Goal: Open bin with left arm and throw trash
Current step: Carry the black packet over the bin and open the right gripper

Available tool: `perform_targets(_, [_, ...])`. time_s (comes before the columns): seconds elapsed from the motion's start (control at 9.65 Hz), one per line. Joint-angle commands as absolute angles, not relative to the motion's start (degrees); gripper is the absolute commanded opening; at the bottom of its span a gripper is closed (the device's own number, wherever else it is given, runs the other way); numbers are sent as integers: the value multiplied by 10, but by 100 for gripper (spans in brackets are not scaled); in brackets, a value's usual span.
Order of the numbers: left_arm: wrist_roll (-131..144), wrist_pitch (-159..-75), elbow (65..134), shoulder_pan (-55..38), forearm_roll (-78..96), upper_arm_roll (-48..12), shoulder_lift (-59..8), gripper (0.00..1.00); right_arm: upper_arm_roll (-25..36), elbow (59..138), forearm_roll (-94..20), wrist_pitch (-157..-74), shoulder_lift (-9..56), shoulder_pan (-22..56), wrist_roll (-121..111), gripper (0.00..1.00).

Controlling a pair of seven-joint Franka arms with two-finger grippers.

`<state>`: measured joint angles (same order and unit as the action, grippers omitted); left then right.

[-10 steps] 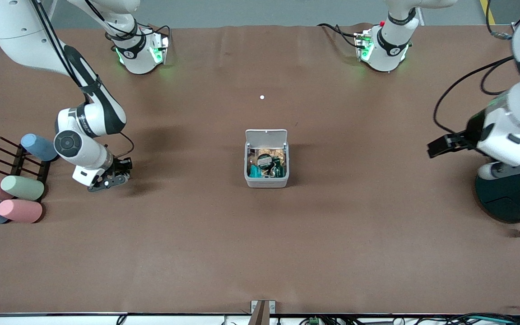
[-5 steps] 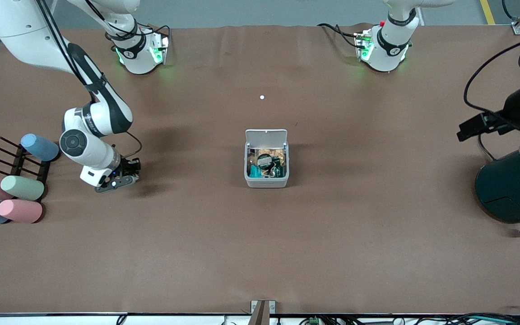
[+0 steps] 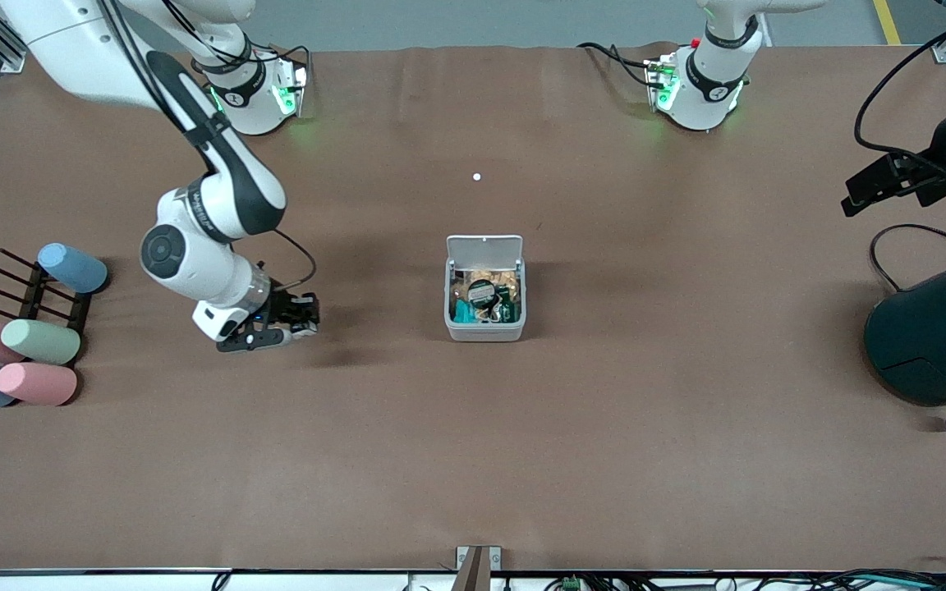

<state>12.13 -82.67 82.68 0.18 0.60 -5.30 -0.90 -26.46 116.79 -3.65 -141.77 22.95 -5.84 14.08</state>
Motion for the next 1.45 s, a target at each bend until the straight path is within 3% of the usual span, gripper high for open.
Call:
perform_targets(0.0, [110,-823,858,14,9,-62,34,100,-265,1125,-50,-1408,223,10,273,43])
perform_targets(0.41, [110,-823,859,10,16,-54,34,100,-265,1030,-50,-1409,251,131,476,43])
perform_targets(0.83, [16,-824,860,3,14,-25,40,100,-261,985,-47,-1416,312,168,521,43])
perform_targets(1.35, [-38,-823,865,-3,9,-20,52,100,-261,978,-40,-1413,330,186,520,44])
